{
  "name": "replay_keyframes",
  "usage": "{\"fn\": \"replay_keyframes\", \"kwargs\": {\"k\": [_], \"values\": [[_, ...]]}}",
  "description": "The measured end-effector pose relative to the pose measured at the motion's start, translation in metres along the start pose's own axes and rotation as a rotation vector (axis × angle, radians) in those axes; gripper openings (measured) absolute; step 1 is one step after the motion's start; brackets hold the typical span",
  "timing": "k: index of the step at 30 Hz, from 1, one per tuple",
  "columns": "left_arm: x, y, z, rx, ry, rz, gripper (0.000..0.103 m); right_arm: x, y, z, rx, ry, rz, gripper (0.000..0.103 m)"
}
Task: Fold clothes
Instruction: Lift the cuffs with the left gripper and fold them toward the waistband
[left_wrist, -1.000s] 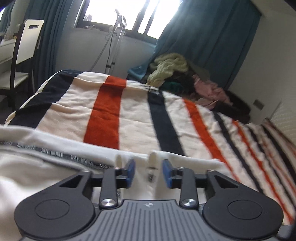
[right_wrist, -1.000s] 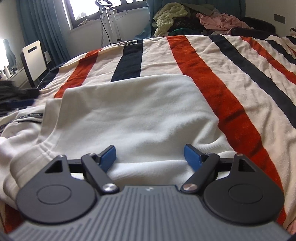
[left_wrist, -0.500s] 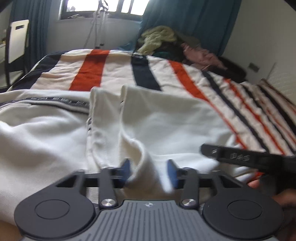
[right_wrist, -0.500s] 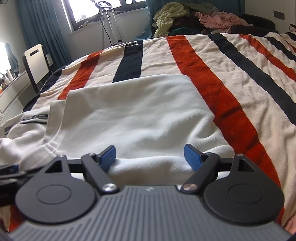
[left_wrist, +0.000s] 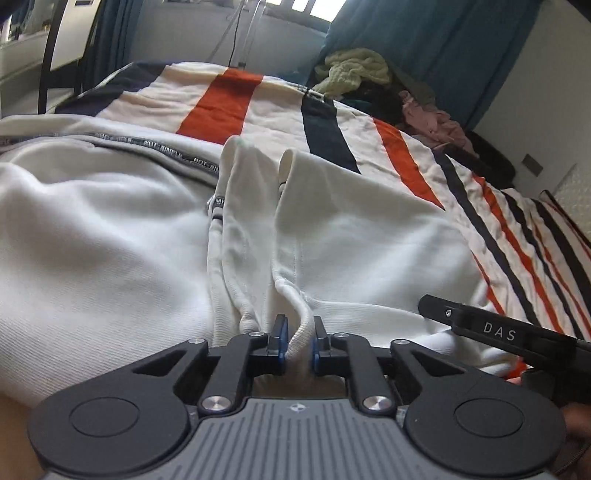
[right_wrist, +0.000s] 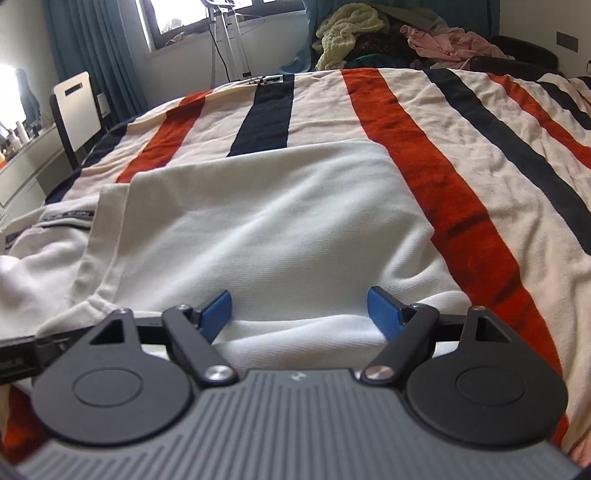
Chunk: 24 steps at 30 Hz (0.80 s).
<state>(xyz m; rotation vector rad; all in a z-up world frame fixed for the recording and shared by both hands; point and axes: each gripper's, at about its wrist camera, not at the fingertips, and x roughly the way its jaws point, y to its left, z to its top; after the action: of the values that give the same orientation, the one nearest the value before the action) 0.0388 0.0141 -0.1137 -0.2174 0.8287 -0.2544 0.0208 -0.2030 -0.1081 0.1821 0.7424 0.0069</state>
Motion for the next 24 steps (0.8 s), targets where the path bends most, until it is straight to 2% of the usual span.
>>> {"fn": "replay_keyframes", "kwargs": {"k": [6,7,8,9,11,12,13,16,21,24], "values": [[-0.015,-0.007,-0.004,0.023,-0.033,0.007,0.026,-0.002,-0.002,-0.001,0.006,-0.006,0.004,0.082],[-0.018,-0.006,-0.004,0.016,-0.040,0.011,0.038,-0.002,-0.001,-0.002,0.002,-0.007,0.002,0.082],[-0.022,-0.006,-0.003,0.008,-0.048,0.014,0.041,-0.003,0.000,-0.003,-0.002,-0.008,0.000,0.082],[-0.026,-0.004,-0.002,-0.005,-0.055,0.000,0.048,-0.003,0.000,-0.003,-0.006,-0.009,-0.002,0.082],[-0.039,-0.001,0.000,-0.040,-0.080,0.009,0.071,-0.004,0.000,-0.004,-0.006,-0.010,-0.003,0.082],[-0.045,0.001,0.001,-0.054,-0.095,0.042,0.089,-0.005,0.000,-0.003,-0.004,-0.009,-0.002,0.082],[-0.052,0.007,0.001,-0.078,-0.103,0.068,0.092,-0.005,-0.001,-0.003,-0.002,-0.009,-0.002,0.082],[-0.071,0.023,0.003,-0.149,-0.127,0.141,0.092,-0.007,-0.002,-0.003,0.007,-0.009,0.003,0.082],[-0.089,0.075,0.007,-0.340,-0.042,0.362,0.093,-0.013,-0.004,-0.003,0.019,-0.005,0.008,0.082],[-0.103,0.118,0.009,-0.524,-0.040,0.369,0.093,-0.015,-0.006,-0.003,0.037,-0.001,0.015,0.082]]}}
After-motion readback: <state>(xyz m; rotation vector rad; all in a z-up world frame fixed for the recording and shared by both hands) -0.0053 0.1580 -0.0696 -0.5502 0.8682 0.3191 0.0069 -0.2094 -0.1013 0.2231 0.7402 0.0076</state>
